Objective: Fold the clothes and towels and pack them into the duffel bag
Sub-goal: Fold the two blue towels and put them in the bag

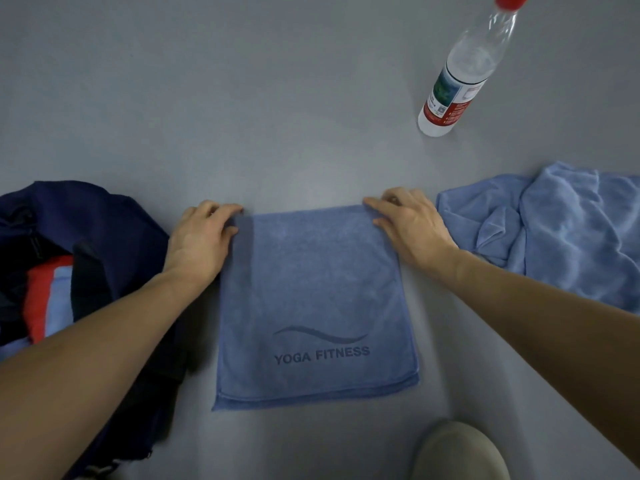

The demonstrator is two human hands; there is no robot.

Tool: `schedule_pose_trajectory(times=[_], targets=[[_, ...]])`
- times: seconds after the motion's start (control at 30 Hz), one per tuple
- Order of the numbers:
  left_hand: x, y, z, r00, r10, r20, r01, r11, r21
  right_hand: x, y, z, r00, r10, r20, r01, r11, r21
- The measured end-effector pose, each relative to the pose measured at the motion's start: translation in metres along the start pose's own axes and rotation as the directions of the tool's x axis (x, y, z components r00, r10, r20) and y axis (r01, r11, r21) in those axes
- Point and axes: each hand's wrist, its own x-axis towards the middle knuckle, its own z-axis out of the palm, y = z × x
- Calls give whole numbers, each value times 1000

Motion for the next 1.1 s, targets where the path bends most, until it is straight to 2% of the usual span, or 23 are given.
schedule_pose_trajectory(times=[0.07, 0.2, 0.27, 0.33, 0.4, 0.47, 0.6, 0.67, 0.77, 0.87, 1.0, 1.1], targets=[[10, 0, -1, 999, -39, 18, 40, 998, -56, 7, -1, -5, 994, 102, 35, -104, 993, 61], [21, -5, -6, 994, -84, 67, 90, 992, -89, 23, -2, -16, 976, 166, 144, -181, 978, 99], [23, -6, -14, 995, -96, 8, 96, 991, -89, 28, -1, -24, 974, 195, 113, -204, 976, 79], [19, 2, -28, 990, -113, -85, 102, 987, -126, 27, -2, -36, 978, 206, 8, -206, 970, 127], [5, 11, -43, 984, -107, -143, 86, 986, -146, 19, -7, -50, 982, 162, -102, -139, 970, 200], [-21, 17, -55, 984, -53, -171, 29, 990, -136, -4, -13, -60, 986, 76, -145, -43, 975, 219], [-97, 15, -57, 988, 89, -129, -97, 993, -62, -83, -20, -54, 971, -161, -178, 181, 978, 102], [-129, 11, -49, 983, 169, -75, -169, 986, 5, -121, -18, -36, 960, -252, -124, 259, 965, 39], [-165, 7, -33, 973, 216, 76, -221, 973, 68, -161, -19, -3, 933, -357, 52, 358, 933, -25], [-185, 16, -24, 968, 150, 201, -177, 977, 121, -177, -27, 10, 917, -363, 163, 374, 926, -42], [-170, 48, -5, 980, 176, 95, -177, 984, 4, -157, -53, 8, 947, -322, 2, 322, 947, 14], [-149, 74, 30, 969, 219, 117, -215, 976, -47, -135, -72, 33, 950, -307, 57, 309, 951, -17]])
